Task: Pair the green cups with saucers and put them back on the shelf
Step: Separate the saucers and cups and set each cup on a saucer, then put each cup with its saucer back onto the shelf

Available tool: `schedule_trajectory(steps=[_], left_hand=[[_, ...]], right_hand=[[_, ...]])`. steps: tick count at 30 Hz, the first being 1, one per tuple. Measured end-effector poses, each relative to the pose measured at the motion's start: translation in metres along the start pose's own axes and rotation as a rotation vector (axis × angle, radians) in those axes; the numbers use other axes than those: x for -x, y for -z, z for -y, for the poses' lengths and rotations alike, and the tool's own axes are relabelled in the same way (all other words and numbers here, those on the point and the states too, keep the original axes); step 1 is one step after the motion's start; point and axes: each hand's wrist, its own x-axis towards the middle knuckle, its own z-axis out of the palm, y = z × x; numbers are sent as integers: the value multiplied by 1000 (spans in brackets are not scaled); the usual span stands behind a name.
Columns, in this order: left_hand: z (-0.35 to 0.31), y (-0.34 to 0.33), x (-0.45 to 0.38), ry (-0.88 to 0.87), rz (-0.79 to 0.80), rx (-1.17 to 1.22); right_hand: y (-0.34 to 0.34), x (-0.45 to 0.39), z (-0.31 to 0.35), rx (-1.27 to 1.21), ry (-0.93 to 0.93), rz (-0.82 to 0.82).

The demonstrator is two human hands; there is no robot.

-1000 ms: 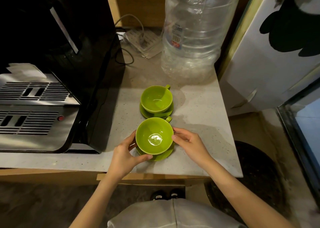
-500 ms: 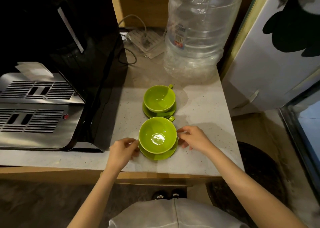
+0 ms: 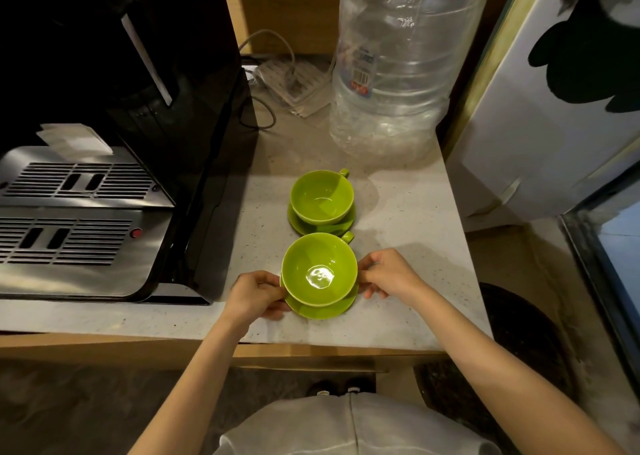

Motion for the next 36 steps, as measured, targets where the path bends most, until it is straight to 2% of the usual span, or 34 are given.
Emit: schedule_trajectory(steps=[7,13,25,36], left_hand=[[-7,-3,5,-68,47,47],[-49,-5,14,-163,99,121],[-216,-9,41,-415,130,205],[-369,2,78,-592,163,283]], right_hand=[[9,11,-6,-57,-11,-23],[48,38,22,-203,68,-61],[160,83,139,-324,279,-192],[239,119,246,-597,520,-335]])
